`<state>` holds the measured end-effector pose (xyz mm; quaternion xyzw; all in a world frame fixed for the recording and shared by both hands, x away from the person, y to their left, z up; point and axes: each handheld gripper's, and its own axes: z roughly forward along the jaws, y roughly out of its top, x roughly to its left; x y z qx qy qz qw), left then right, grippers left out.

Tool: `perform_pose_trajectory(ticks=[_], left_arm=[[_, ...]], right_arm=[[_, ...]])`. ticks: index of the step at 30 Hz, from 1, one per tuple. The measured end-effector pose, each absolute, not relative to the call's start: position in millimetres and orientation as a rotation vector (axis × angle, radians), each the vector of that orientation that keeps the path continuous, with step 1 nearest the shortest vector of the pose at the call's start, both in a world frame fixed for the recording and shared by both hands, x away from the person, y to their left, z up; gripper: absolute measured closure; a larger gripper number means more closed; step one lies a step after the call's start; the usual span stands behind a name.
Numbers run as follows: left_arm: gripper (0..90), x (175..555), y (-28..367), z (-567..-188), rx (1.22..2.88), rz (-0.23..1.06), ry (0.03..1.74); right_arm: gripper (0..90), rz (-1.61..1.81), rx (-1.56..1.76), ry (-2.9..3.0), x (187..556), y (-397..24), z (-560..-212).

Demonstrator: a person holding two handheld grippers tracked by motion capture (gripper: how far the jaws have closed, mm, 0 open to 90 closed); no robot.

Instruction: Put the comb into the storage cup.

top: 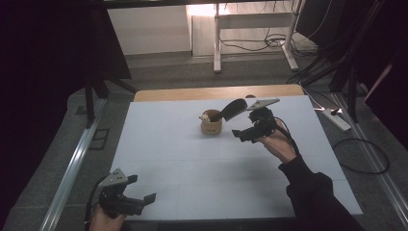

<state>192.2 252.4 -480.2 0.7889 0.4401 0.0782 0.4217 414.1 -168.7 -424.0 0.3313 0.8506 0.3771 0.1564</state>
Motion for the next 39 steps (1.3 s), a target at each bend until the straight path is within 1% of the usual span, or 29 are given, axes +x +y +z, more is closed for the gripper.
perform_pose_trajectory(ticks=[39], left_arm=[[0.1,192.7,253.4,-480.5,1.961,0.197,1.12]], right_arm=[[0.0,1.078,0.927,2.421,365.8,-200.9,-427.5]])
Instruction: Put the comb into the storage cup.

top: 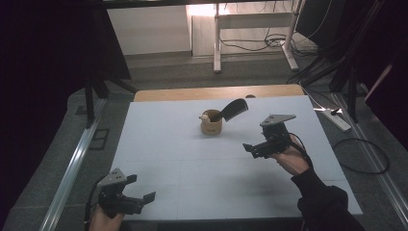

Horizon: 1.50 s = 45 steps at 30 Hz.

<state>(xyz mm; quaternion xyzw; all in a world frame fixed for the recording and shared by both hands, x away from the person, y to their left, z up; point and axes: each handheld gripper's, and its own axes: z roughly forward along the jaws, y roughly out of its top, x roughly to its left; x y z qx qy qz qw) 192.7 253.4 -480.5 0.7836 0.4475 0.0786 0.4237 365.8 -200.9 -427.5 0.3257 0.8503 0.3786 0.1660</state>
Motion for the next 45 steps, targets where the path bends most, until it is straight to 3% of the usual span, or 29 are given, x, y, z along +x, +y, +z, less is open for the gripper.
perform_pose_trajectory(ticks=[22,45], left_arm=[[0.4,192.8,253.8,-480.4,1.96,0.195,1.125],[0.3,193.1,254.1,-480.4,1.958,0.191,1.125]], right_arm=[[0.0,1.051,0.896,2.431,340.6,-214.4,-438.6],[0.0,1.046,0.98,2.41,311.4,-258.6,-448.6]])
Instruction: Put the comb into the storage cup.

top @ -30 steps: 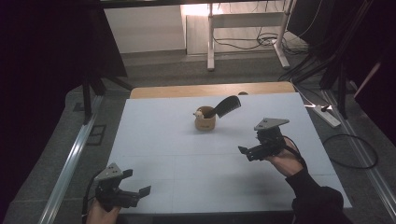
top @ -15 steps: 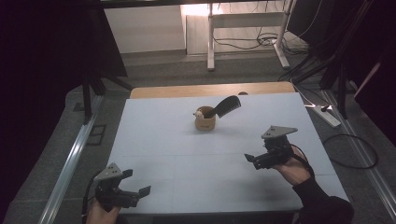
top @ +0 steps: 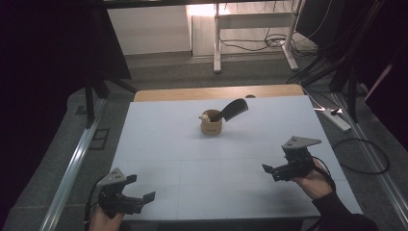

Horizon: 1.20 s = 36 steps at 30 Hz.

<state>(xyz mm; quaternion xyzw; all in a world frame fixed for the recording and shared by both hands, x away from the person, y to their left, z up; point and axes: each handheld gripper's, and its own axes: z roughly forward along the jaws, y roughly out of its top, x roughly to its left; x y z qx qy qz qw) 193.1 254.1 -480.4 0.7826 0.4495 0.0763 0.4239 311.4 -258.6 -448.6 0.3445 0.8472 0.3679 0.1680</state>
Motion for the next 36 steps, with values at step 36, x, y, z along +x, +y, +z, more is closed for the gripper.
perform_pose_trajectory(ticks=[36], left_arm=[[0.3,193.4,254.3,-480.7,1.951,0.186,1.133]], right_arm=[[0.0,0.958,1.11,2.352,278.2,-311.4,-458.6]])
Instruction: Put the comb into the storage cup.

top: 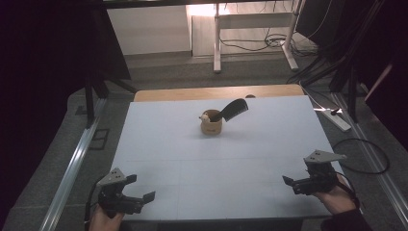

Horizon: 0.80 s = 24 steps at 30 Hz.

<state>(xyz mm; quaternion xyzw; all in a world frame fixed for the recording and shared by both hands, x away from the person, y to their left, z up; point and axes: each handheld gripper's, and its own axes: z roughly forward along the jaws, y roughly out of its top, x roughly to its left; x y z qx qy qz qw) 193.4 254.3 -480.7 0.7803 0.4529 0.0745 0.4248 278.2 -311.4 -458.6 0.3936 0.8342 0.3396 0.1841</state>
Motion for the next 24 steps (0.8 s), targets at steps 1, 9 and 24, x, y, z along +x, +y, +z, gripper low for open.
perform_pose_trajectory(ticks=[1,9,24], left_arm=[[0.3,193.4,254.4,-480.7,1.951,0.186,1.133],[0.3,193.5,254.5,-480.7,1.95,0.184,1.135],[0.0,193.3,255.2,-480.7,1.944,0.185,1.141]], right_arm=[[0.0,0.959,1.113,2.348,277.3,-313.0,-458.5],[0.0,0.949,1.161,2.328,270.7,-323.9,-459.4],[0.0,0.893,1.217,2.321,257.7,-337.0,-461.3]])
